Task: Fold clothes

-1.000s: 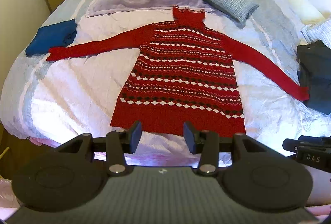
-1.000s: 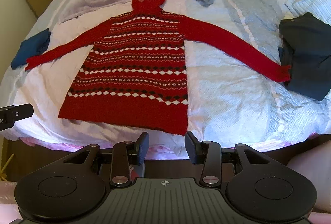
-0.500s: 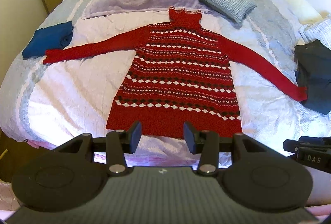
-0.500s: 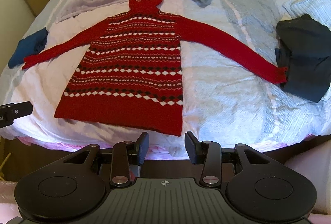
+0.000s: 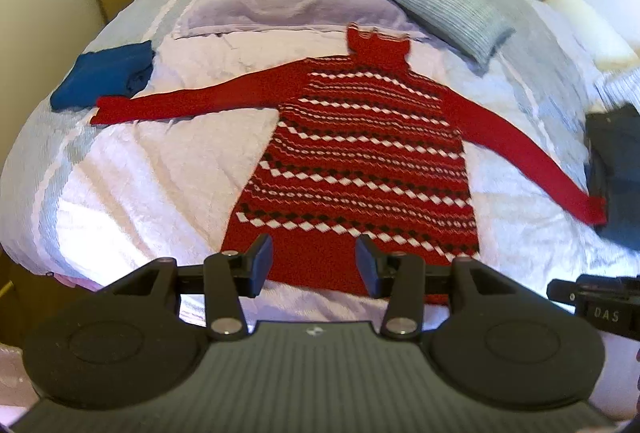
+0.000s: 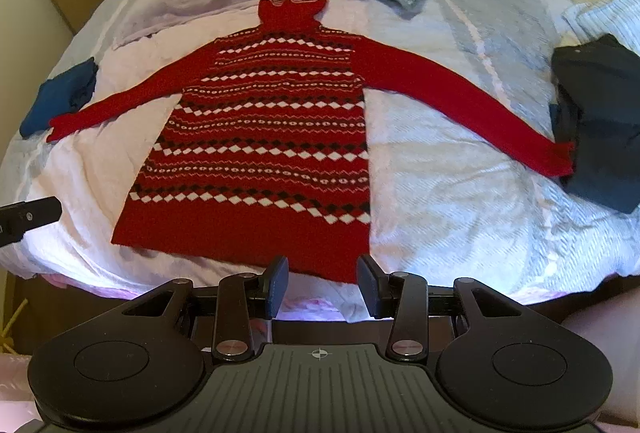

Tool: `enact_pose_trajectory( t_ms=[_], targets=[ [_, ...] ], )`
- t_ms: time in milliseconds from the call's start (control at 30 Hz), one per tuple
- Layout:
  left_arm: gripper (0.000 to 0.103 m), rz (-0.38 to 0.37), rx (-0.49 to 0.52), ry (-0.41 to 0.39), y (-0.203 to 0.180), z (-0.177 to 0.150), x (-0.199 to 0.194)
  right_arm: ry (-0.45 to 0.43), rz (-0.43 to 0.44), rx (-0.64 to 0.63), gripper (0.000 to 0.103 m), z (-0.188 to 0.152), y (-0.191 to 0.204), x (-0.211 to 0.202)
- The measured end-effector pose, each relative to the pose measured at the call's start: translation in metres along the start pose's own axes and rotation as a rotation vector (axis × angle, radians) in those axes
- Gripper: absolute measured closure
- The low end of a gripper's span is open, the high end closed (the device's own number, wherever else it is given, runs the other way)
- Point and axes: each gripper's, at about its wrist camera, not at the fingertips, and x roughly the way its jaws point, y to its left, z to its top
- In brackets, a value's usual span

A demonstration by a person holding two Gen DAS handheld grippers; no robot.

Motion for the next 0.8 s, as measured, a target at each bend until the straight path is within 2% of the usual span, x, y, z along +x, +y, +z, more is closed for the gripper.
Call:
enact_pose_trajectory(
  t_ms=[233, 367, 600, 700, 800],
  targets=[
    [0.057, -0.001, -0.027, 0.014, 0.030, 0.040, 0.041, 0.022, -0.005, 0.020, 0.061, 0.042, 0.018, 0.033],
    [0.057, -0.015, -0.030, 0.025, 0.047, 0.079, 0.075, 0.033, -0.010, 0.059, 0.061, 0.079, 0.030, 0.057],
    [0.056, -0.037, -0.059, 0.020, 0.094, 0.150, 0.135, -0.007, -0.036, 0.175, 0.061, 0.145, 0.037, 0.095],
    [0.056, -0.048, -0.099, 0.027, 0.119, 0.174, 0.162, -0.002, -0.058, 0.228, 0.061, 0.165, 0.036, 0.112],
    [0.056, -0.069, -0.189, 0.048, 0.155, 0.193, 0.190, 0.017, -0.084, 0.272, 0.061, 0.182, 0.035, 0.129]
  ],
)
